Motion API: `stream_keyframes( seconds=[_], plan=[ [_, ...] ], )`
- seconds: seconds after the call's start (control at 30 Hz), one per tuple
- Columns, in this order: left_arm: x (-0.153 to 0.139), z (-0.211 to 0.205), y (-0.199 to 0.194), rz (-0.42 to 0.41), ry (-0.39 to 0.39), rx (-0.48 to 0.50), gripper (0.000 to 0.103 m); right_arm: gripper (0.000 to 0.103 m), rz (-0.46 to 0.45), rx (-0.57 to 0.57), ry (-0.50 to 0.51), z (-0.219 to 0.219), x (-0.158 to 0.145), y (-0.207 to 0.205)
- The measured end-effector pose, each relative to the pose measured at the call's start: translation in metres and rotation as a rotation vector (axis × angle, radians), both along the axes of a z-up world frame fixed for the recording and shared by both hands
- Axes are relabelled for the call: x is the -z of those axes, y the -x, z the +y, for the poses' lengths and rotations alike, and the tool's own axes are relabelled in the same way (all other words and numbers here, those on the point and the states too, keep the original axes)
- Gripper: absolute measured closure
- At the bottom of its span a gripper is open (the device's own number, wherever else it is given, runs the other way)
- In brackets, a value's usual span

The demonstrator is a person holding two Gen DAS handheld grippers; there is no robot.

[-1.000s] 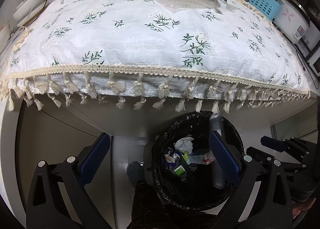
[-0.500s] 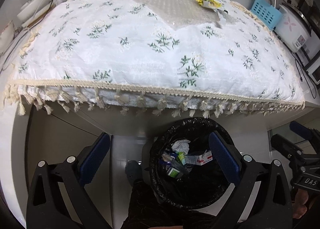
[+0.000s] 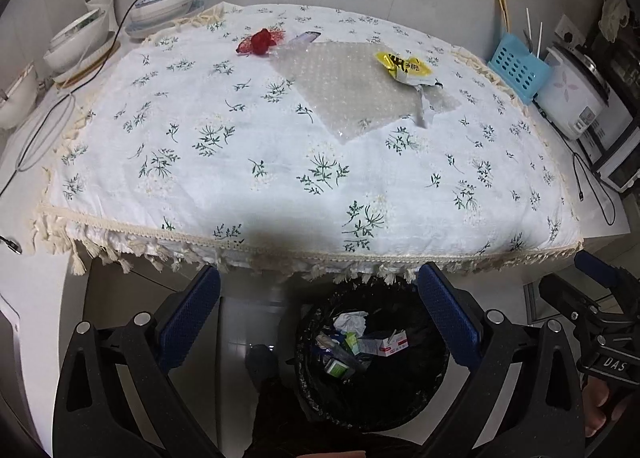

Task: Collect trash
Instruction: 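Raise both tools from the bin toward the red mesh bag on the table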

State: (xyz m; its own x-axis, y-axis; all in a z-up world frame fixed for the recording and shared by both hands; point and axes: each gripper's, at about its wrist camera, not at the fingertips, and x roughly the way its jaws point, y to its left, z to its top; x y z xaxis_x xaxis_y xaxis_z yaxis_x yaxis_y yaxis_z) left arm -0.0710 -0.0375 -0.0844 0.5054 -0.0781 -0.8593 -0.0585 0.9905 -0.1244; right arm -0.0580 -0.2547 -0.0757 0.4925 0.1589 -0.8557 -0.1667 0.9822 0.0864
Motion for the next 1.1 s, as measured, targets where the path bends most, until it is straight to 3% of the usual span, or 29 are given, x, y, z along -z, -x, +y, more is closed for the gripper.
stream_keyframes(
  seconds=[0.57,1.1],
  plan=[
    [-0.04,0.006,-0.044,-0.054,-0.032,0.001,0.006,0.008,-0.094,0.007,0.005,0.009,-0.044,-0.042],
    [-0.042,0.056,-0.134,-0.04,-0.031,-0.02,0.006,0.008,-0.068,0.033,0.033,0.036,-0.044,-0.125]
  ],
)
